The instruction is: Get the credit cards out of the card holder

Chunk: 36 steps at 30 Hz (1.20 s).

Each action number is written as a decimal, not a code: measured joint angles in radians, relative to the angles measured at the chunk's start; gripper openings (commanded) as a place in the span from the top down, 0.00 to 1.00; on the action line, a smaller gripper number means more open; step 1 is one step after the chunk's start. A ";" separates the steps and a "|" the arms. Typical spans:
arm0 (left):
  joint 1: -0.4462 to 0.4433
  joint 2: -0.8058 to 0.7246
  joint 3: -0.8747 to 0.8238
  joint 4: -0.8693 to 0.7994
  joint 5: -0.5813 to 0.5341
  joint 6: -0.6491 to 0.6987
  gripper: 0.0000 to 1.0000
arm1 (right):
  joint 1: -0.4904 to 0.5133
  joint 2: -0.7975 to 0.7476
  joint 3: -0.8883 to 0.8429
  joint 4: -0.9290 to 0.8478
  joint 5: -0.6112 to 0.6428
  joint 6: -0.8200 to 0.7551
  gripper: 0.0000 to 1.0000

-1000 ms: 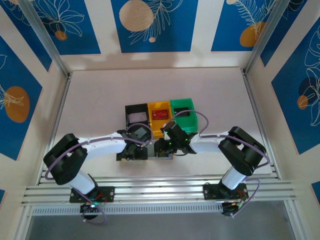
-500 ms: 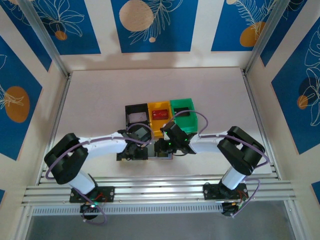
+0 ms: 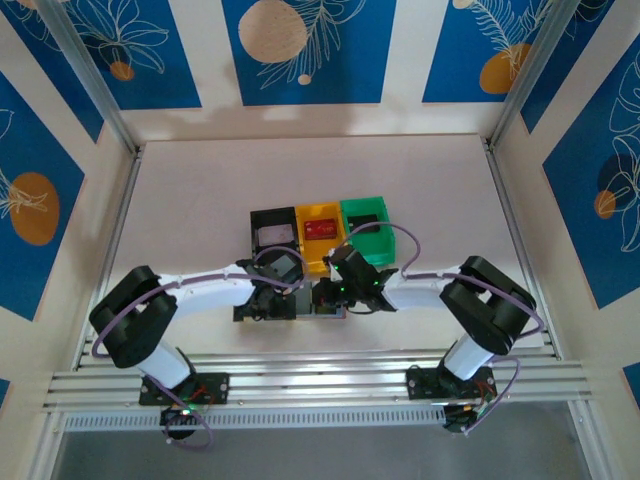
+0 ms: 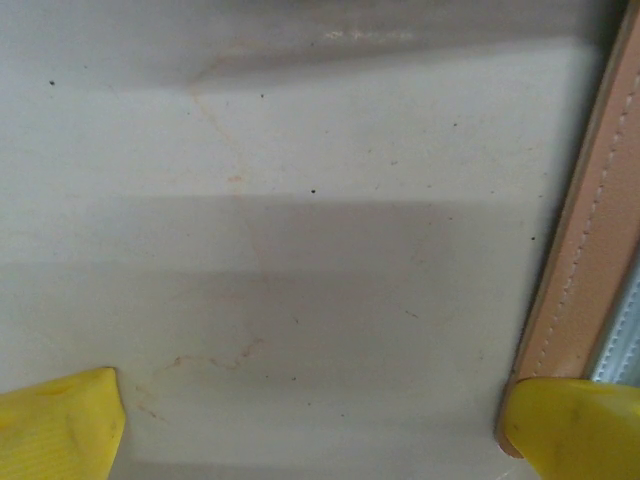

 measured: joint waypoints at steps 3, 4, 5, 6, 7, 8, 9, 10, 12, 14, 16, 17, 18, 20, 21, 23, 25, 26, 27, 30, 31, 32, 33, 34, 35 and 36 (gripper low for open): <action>0.000 0.000 0.000 0.000 0.000 0.000 0.00 | -0.008 -0.036 -0.013 -0.009 0.007 -0.003 1.00; 0.000 0.000 0.000 0.000 0.000 0.000 0.00 | -0.011 -0.047 -0.018 -0.015 0.007 -0.003 1.00; 0.000 0.000 0.000 0.000 0.000 0.000 0.00 | -0.016 -0.057 -0.021 -0.021 0.008 -0.003 1.00; 0.000 0.000 0.000 0.000 0.000 0.000 0.00 | -0.022 -0.068 -0.026 -0.024 0.007 -0.004 1.00; 0.000 0.000 0.001 0.000 0.000 0.000 0.00 | -0.026 -0.077 -0.030 -0.029 0.008 -0.006 1.00; 0.000 0.001 0.002 -0.001 0.000 0.000 0.00 | -0.031 -0.087 -0.035 -0.032 0.008 -0.008 1.00; 0.000 0.002 0.003 -0.003 0.000 0.000 0.00 | -0.035 -0.096 -0.040 -0.034 0.008 -0.011 1.00; 0.000 0.003 0.005 -0.005 0.000 0.000 0.00 | -0.037 -0.106 -0.045 -0.036 0.008 -0.013 1.00; 0.000 0.006 0.007 -0.006 0.000 0.000 0.00 | -0.041 -0.127 -0.054 -0.043 0.008 -0.018 1.00; -0.002 0.008 0.009 -0.008 0.000 0.000 0.00 | -0.044 -0.149 -0.064 -0.045 0.007 -0.022 1.00; -0.002 0.008 0.010 -0.009 0.000 0.000 0.00 | -0.046 -0.164 -0.070 -0.046 0.006 -0.026 1.00; -0.002 0.009 0.011 -0.011 0.000 0.000 0.00 | -0.047 -0.171 -0.073 -0.046 0.006 -0.029 1.00; -0.002 0.010 0.011 -0.011 0.000 0.000 0.00 | -0.048 -0.177 -0.077 -0.047 0.005 -0.032 1.00; -0.002 0.010 0.012 -0.012 0.000 0.000 0.00 | -0.050 -0.192 -0.084 -0.051 0.003 -0.038 1.00; -0.002 0.010 0.013 -0.013 0.000 0.000 0.00 | -0.052 -0.203 -0.088 -0.051 0.003 -0.042 1.00; -0.002 0.010 0.013 -0.013 0.000 0.000 0.00 | -0.056 -0.222 -0.095 -0.053 -0.001 -0.050 1.00; -0.002 0.008 0.013 -0.013 0.000 0.000 0.00 | -0.060 -0.230 -0.097 -0.053 -0.013 -0.057 1.00; -0.002 0.007 0.013 -0.013 -0.001 0.000 0.00 | -0.061 -0.231 -0.097 -0.053 -0.020 -0.061 1.00; -0.002 0.007 0.013 -0.013 0.000 0.000 0.00 | -0.061 -0.231 -0.097 -0.058 -0.025 -0.065 1.00; -0.002 0.004 0.012 -0.014 0.000 0.000 0.00 | -0.061 -0.232 -0.097 -0.074 -0.027 -0.071 1.00; -0.002 0.002 0.012 -0.014 0.000 0.000 0.00 | -0.061 -0.235 -0.097 -0.082 -0.027 -0.071 1.00; -0.002 -0.003 0.012 -0.012 0.000 0.000 0.00 | -0.061 -0.241 -0.097 -0.090 -0.026 -0.072 1.00; -0.002 -0.011 0.011 -0.008 0.000 0.000 0.00 | -0.062 -0.249 -0.097 -0.098 -0.026 -0.074 1.00; -0.002 -0.017 0.008 -0.004 -0.001 0.000 0.00 | -0.065 -0.259 -0.097 -0.108 -0.026 -0.076 1.00; -0.002 -0.025 0.004 0.000 -0.003 0.000 0.00 | -0.068 -0.274 -0.097 -0.117 -0.026 -0.076 1.00; -0.002 -0.034 0.002 0.002 -0.004 0.001 0.00 | -0.072 -0.290 -0.098 -0.123 -0.026 -0.079 1.00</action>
